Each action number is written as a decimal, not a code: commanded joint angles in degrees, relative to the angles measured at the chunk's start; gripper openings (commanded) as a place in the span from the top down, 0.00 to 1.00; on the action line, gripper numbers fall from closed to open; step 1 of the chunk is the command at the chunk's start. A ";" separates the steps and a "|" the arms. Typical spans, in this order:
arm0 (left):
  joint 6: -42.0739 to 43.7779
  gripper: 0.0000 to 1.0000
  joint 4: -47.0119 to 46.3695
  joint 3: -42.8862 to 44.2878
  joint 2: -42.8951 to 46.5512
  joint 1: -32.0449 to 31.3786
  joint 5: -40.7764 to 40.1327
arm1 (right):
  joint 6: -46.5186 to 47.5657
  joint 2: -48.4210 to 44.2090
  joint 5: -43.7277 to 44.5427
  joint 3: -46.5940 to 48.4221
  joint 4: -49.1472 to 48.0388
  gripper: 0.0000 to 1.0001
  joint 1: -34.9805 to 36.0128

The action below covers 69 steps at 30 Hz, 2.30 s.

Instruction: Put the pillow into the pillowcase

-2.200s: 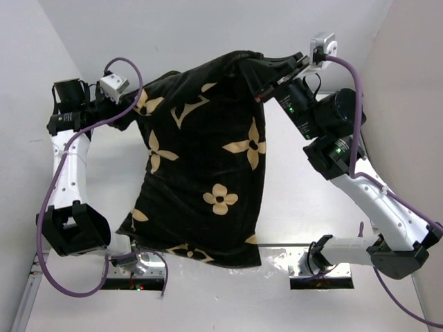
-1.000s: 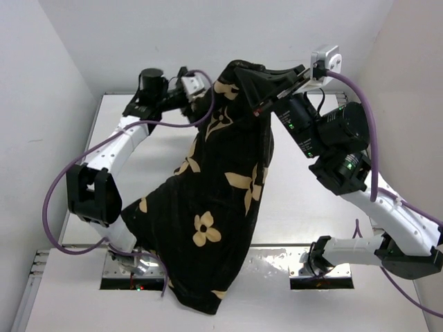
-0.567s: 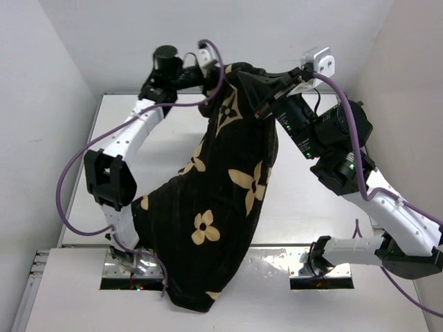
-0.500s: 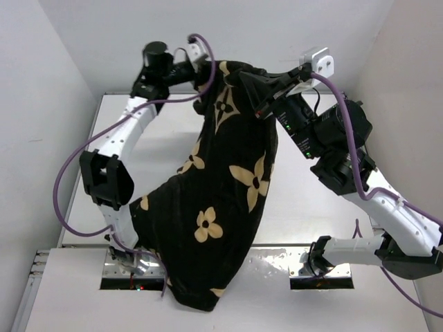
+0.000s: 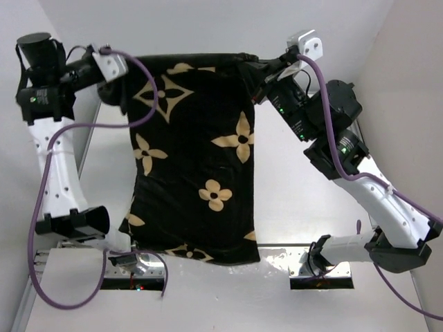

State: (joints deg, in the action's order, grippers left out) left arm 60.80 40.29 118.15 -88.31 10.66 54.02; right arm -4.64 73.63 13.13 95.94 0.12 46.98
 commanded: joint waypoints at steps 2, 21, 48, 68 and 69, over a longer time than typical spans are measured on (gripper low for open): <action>26.39 1.00 35.29 -0.27 1.39 0.34 5.84 | -2.73 -0.07 -8.02 6.27 -7.50 1.00 0.04; -11.48 1.00 33.27 2.26 2.27 -21.55 -9.71 | 2.54 10.93 -21.81 -1.35 28.01 0.47 -23.68; -11.40 1.00 29.23 6.57 4.47 -36.67 -18.60 | 38.75 15.38 -32.63 0.90 17.54 0.01 -7.16; -27.49 1.00 -34.33 33.19 0.42 -25.78 -46.20 | 43.92 17.03 -15.39 23.13 -35.44 1.00 5.56; -26.96 1.00 -33.27 32.33 1.81 -25.77 -46.28 | 44.71 12.20 -14.63 15.58 -35.71 1.00 6.62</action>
State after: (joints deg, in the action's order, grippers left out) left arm 32.14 25.87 145.95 -91.20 -18.81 21.52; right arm 29.71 100.82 -2.96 121.75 -17.41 50.43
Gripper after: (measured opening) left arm 0.030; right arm 0.046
